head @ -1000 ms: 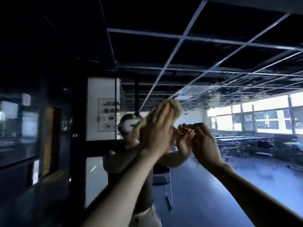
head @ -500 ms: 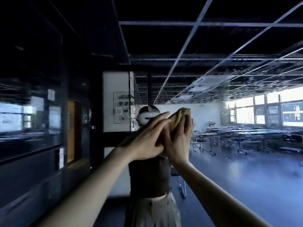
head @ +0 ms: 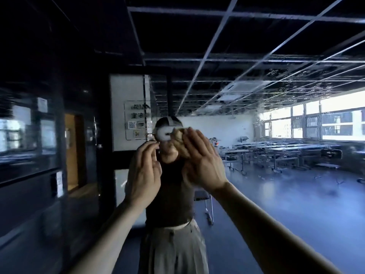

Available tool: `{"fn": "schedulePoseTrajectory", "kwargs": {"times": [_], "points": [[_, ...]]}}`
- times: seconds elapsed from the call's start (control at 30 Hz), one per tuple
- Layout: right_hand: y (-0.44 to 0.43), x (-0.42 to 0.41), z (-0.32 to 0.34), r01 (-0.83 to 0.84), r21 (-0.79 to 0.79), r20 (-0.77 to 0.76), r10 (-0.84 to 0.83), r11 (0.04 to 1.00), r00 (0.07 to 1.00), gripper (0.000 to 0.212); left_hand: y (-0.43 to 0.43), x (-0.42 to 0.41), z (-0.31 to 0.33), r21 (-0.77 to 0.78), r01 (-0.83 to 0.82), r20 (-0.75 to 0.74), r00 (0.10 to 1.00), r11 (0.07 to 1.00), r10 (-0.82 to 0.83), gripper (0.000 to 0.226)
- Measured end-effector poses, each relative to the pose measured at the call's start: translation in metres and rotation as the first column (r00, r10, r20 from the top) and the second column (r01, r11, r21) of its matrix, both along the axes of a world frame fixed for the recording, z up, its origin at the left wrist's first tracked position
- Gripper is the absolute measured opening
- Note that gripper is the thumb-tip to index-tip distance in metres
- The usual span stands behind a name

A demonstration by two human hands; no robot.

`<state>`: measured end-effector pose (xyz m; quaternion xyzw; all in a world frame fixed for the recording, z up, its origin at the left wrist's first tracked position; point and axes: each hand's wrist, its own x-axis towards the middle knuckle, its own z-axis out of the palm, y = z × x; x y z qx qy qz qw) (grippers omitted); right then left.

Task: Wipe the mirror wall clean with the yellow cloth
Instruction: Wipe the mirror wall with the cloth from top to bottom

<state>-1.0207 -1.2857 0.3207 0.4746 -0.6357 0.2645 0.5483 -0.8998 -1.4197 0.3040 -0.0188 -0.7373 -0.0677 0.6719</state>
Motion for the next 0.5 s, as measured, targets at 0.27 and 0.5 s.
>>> {"fn": "schedulePoseTrajectory", "kwargs": {"times": [0.27, 0.5], "points": [[0.063, -0.051, -0.017, 0.183, -0.384, 0.277, -0.076, 0.905, 0.958, 0.058, 0.005, -0.005, -0.019, -0.101, -0.078, 0.139, 0.986, 0.992, 0.091, 0.046], [0.019, 0.0, -0.106, -0.064, 0.078, -0.063, 0.069, 0.995, 0.996, 0.056, 0.022, -0.022, -0.04, -0.118, -0.037, 0.171, 0.984, 0.992, 0.057, 0.051]]}}
